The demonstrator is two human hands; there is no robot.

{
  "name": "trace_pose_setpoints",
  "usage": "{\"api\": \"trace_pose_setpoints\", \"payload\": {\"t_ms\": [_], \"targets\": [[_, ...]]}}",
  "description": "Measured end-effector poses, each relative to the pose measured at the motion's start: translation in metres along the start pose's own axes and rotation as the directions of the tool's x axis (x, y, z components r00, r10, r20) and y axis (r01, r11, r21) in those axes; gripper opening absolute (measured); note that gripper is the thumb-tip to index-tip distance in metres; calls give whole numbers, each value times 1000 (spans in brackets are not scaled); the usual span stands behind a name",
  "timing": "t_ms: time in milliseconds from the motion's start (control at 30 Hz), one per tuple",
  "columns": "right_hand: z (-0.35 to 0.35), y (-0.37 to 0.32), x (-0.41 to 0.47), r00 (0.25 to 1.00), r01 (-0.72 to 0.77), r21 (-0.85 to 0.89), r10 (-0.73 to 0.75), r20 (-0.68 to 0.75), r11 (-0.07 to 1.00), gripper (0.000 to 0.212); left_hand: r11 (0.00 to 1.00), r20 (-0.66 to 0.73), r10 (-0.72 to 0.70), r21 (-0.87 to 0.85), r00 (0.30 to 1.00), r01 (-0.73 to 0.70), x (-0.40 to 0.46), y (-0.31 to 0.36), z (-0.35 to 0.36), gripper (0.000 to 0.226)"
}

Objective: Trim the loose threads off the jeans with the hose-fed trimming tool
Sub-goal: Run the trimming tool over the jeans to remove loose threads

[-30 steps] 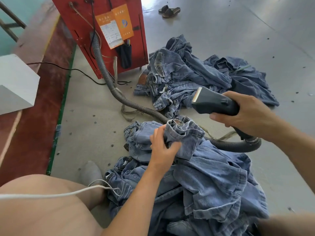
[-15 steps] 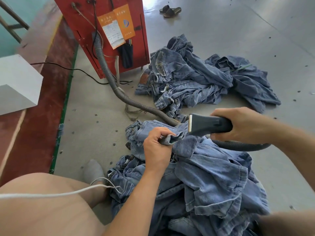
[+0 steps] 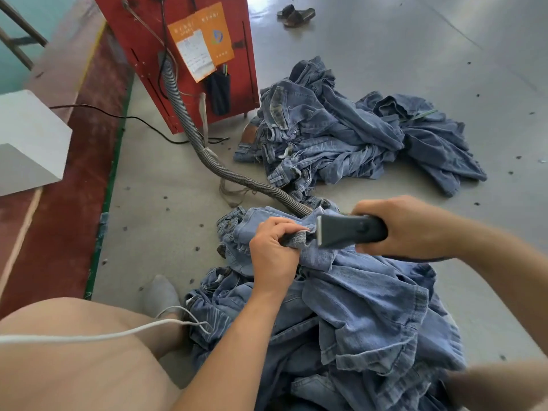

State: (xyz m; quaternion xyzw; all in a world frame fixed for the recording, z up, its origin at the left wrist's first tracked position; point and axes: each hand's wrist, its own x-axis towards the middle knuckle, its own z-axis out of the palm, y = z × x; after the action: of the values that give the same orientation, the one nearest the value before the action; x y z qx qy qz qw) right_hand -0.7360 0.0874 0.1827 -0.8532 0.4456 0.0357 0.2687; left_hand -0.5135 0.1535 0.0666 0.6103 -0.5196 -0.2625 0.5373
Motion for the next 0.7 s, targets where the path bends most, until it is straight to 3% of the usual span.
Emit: {"api": "trace_pose_setpoints", "payload": {"t_ms": [133,233,300,400,533,633,700], "targets": [[14,-20,9,991,90,58,-84,-107,994,27,998,38,-53,-18,998,54,-3,-5,5,31],[-1,-10,11,971,18,113,9,-237,993,31,979,25,-160,-127,987,162,-2,-7,5,28],[-9,2,9,969,-52,121,79,-232,991,31,910,56,-312,-270,948,315,1,-7,4,19],[-7,7,5,984,-64,96,79,-160,993,28,791,143,-422,-426,895,440,5,-7,3,20],[12,-15,10,996,46,43,-43,-76,998,27,854,209,-389,-285,897,436,0,-8,7,16],[17,-24,17,984,63,48,-54,-170,997,29,877,252,-390,-190,886,441,-9,-9,11,16],[8,-17,18,958,-3,112,35,-284,994,32,817,256,-444,-278,859,505,-9,-8,8,7]]}}
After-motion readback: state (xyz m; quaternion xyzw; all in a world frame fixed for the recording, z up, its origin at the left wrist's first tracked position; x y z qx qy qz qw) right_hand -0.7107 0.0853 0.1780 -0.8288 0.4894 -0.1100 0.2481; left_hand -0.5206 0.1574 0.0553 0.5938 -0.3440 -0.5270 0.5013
